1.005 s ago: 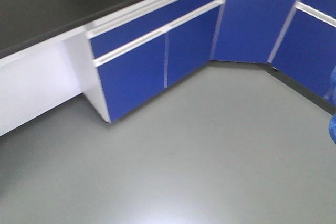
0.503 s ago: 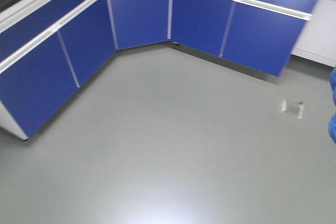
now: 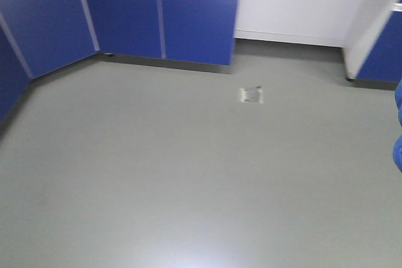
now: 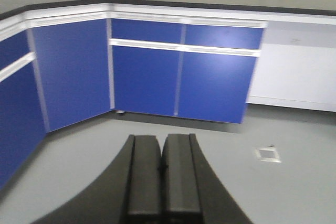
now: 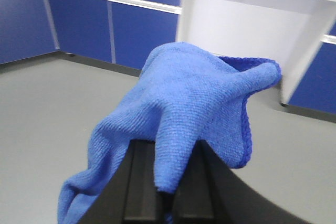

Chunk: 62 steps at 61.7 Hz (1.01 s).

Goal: Wipe right workspace with blue cloth
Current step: 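Drive the base to the other black bench holding the cloth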

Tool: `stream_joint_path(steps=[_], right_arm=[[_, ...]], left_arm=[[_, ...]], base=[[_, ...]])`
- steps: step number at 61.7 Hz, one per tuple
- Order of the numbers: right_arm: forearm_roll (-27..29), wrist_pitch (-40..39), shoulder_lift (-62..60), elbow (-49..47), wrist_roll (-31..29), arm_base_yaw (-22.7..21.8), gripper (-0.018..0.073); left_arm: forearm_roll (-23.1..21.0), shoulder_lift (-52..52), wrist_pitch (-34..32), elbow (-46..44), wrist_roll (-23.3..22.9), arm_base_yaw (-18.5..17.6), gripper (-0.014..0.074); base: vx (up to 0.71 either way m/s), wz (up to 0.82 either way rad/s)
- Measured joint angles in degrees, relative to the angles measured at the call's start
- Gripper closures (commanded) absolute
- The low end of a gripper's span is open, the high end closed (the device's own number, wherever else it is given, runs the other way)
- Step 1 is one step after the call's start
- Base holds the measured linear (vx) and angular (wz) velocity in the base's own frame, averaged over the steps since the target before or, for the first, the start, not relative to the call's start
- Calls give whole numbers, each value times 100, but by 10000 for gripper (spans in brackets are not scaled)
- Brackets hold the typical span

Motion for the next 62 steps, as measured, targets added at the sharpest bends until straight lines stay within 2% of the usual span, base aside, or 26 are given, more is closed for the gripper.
stream_joint_path(steps=[32,62], right_arm=[[0,0,0,0,0,0,564],[-9,0,0,0,0,0,564]], left_arm=[[0,0,0,0,0,0,602],[0,0,0,0,0,0,602]], base=[[7,-61],[24,-27]])
